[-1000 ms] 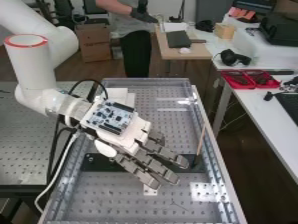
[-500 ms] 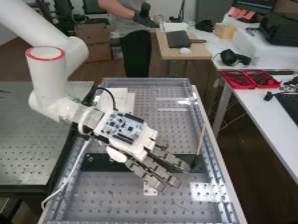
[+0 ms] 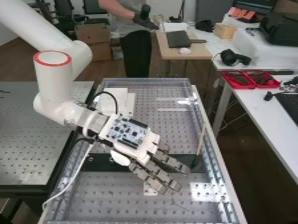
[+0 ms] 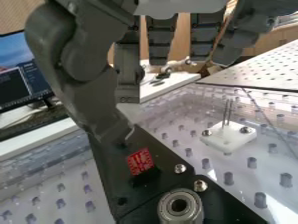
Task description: Grab the pcb board and place it in the clear container
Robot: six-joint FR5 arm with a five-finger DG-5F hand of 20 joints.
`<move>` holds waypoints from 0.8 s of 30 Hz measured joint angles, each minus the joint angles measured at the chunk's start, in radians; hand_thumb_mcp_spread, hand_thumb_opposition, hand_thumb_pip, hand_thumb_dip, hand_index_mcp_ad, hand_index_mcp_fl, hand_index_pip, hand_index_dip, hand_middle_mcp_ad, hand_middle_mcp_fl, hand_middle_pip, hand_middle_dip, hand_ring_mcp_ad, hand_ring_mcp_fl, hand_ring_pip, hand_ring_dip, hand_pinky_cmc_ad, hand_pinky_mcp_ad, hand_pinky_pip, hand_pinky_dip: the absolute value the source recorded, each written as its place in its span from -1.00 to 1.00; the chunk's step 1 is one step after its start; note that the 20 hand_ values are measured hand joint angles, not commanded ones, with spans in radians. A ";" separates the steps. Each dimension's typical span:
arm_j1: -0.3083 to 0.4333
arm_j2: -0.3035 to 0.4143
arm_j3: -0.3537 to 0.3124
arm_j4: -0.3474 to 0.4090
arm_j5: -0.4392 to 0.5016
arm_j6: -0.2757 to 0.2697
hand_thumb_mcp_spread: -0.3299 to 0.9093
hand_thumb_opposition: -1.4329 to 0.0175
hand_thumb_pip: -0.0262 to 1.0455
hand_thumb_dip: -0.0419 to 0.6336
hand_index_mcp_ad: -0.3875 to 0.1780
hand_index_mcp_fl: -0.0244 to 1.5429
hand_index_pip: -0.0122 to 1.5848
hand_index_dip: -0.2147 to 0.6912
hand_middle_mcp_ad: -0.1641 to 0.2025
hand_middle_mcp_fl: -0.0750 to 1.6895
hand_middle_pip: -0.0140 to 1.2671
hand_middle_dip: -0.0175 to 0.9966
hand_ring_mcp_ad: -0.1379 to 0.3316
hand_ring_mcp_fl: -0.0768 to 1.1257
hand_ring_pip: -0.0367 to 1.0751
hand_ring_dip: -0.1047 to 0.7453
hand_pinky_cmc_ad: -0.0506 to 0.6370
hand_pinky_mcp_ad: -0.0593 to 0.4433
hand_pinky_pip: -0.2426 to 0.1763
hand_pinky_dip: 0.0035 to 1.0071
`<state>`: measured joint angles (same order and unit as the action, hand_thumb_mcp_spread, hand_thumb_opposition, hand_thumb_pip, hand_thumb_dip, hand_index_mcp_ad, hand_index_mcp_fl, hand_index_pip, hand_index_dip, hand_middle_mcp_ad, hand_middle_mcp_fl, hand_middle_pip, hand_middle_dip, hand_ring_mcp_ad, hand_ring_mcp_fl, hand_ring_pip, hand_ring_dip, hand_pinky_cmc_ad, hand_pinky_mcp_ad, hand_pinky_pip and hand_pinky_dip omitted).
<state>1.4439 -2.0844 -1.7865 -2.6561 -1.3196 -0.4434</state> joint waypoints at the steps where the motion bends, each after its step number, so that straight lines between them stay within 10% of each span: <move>1: 0.000 -0.002 0.000 -0.003 -0.001 0.003 0.27 -0.32 0.41 0.16 0.18 -0.70 0.94 0.05 0.09 -0.90 -0.76 -0.62 0.39 -0.87 -0.77 -0.71 0.01 -0.09 -0.20 -0.65; 24: -0.010 -0.022 -0.001 0.008 -0.030 -0.020 0.27 -0.32 0.41 0.16 0.17 -0.71 0.93 0.01 0.10 -0.87 -0.77 -0.62 0.44 -0.87 -0.77 -0.71 0.01 -0.10 -0.20 -0.65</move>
<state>1.4341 -2.1069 -1.7875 -2.6478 -1.3492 -0.4639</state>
